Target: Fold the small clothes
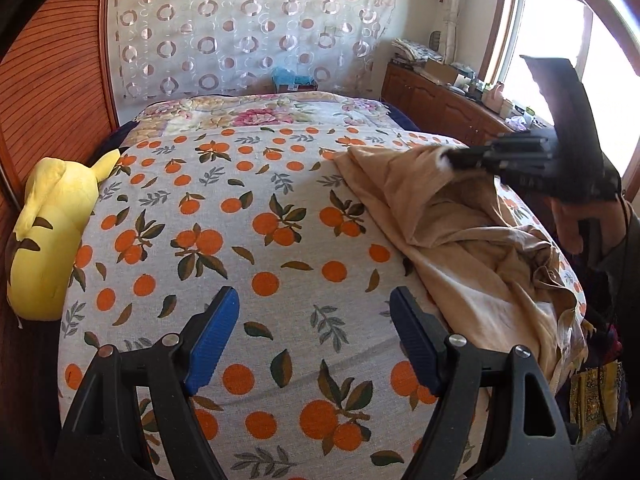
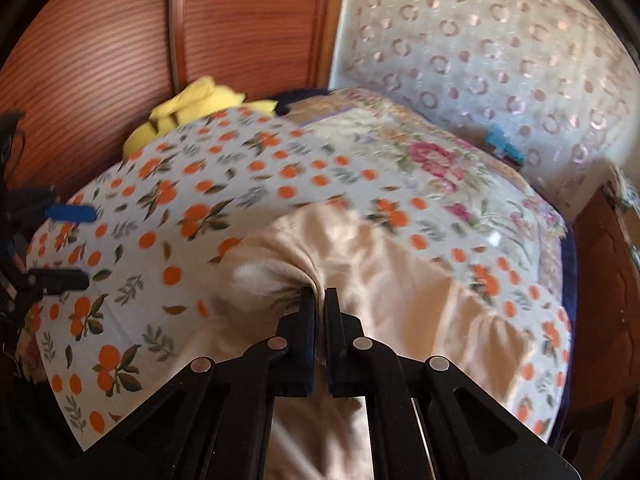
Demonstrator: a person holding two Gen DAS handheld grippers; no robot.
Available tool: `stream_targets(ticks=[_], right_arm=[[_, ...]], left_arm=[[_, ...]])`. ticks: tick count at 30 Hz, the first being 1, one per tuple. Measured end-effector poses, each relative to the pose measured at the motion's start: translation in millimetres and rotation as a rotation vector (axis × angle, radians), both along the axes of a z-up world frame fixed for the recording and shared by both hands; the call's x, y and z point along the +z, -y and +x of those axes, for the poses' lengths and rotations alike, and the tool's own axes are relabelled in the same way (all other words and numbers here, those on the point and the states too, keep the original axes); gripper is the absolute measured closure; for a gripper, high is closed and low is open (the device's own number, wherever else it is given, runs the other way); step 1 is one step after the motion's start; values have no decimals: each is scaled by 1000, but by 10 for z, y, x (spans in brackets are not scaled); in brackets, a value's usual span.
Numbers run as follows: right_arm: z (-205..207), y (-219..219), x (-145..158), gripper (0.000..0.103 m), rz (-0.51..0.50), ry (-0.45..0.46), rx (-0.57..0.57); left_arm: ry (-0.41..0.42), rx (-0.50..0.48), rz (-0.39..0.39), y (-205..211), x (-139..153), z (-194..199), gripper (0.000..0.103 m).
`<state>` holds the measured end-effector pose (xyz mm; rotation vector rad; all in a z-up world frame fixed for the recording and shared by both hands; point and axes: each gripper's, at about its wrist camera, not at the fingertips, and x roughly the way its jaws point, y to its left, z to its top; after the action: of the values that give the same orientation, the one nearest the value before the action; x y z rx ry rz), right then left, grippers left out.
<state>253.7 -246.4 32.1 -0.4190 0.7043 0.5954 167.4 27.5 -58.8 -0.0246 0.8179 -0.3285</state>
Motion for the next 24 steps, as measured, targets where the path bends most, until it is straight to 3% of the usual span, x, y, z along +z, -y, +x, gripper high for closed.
stream_targets(ticks=[6, 14, 16, 19, 22, 24], right_arm=[[355, 769, 153, 100, 76, 5, -218], [744, 1205, -132, 100, 54, -2, -530], [774, 1179, -182, 100, 54, -6, -570], [672, 1067, -160, 96, 134, -8, -509], [551, 843, -165, 74, 196, -70, -388], [494, 652, -208, 53, 214, -113, -332]], left_arm=[[3, -28, -1, 138, 11, 14, 25], [-10, -78, 8, 394, -43, 20, 25], [-12, -91, 10, 470, -51, 14, 25], [-13, -106, 13, 564, -66, 23, 25], [-20, -107, 19, 637, -102, 49, 25], [-28, -106, 14, 656, -120, 58, 25]])
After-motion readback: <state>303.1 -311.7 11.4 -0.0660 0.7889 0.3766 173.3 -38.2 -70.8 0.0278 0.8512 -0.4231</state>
